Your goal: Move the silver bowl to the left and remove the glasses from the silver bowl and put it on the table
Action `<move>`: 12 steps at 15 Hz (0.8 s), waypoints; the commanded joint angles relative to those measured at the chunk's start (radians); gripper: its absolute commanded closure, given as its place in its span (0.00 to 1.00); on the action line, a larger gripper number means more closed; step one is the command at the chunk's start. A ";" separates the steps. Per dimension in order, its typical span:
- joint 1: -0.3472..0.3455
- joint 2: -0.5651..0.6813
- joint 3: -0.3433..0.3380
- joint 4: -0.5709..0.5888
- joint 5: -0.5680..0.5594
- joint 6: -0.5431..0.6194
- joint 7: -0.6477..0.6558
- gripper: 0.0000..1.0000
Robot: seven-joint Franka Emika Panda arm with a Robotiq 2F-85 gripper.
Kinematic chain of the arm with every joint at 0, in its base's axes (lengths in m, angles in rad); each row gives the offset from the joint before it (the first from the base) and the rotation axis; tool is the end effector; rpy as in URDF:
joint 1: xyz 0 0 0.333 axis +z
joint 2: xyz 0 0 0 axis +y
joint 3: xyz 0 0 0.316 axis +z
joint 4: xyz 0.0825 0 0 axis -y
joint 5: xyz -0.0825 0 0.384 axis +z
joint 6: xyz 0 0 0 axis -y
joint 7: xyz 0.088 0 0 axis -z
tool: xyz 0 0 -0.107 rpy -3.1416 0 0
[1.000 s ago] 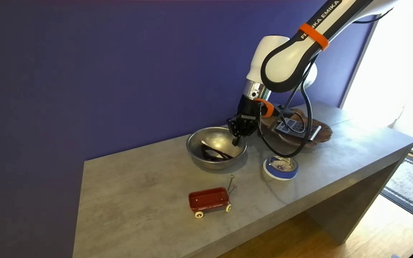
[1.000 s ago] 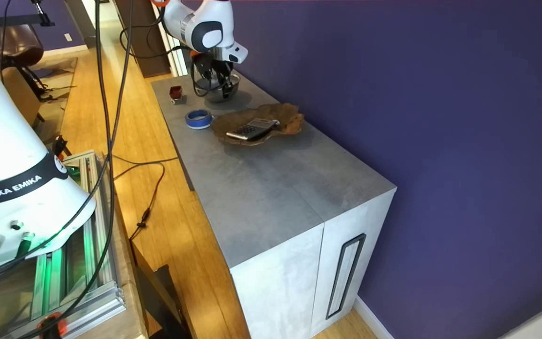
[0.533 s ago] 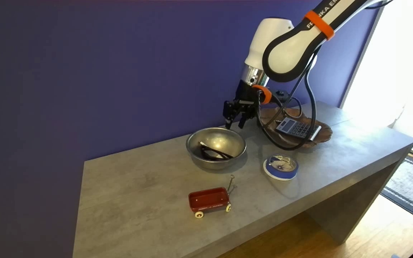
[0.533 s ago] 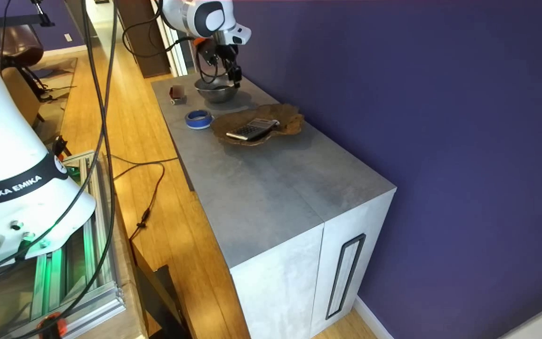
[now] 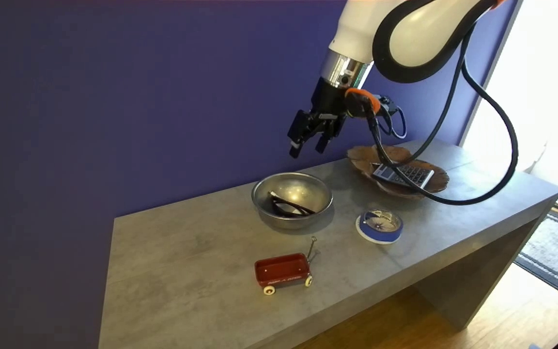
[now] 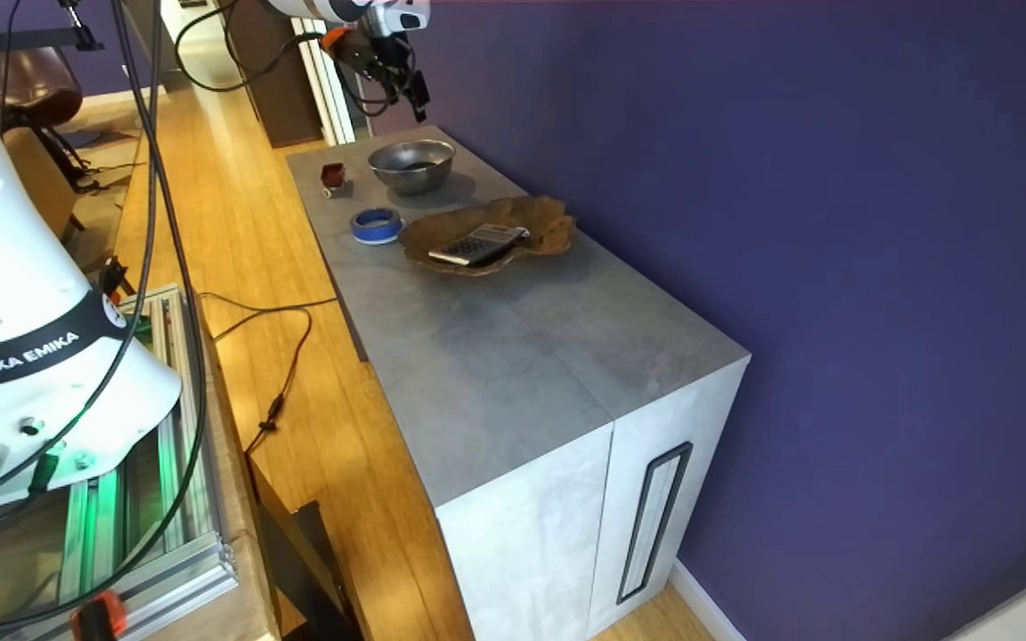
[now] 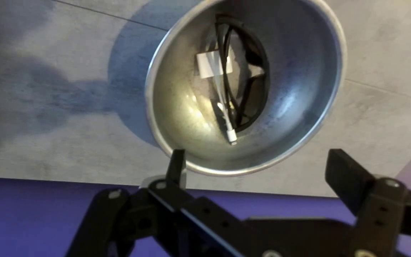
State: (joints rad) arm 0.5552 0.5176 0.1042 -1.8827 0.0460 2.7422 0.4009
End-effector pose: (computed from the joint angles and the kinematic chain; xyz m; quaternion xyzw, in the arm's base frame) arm 0.5319 0.4027 0.2695 -0.9798 -0.0967 -0.1289 0.1180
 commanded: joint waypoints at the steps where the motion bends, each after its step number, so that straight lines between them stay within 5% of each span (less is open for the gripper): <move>1: -0.027 0.055 0.049 0.009 -0.022 0.001 -0.079 0.00; 7: 0.003 0.193 0.023 0.069 -0.058 0.036 -0.117 0.04; 11: 0.021 0.244 0.012 0.117 -0.065 0.041 -0.109 0.27; 12: 0.031 0.255 0.005 0.133 -0.068 0.045 -0.102 0.44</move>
State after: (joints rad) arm 0.5584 0.7304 0.1300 -1.8114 0.0099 2.7789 0.2820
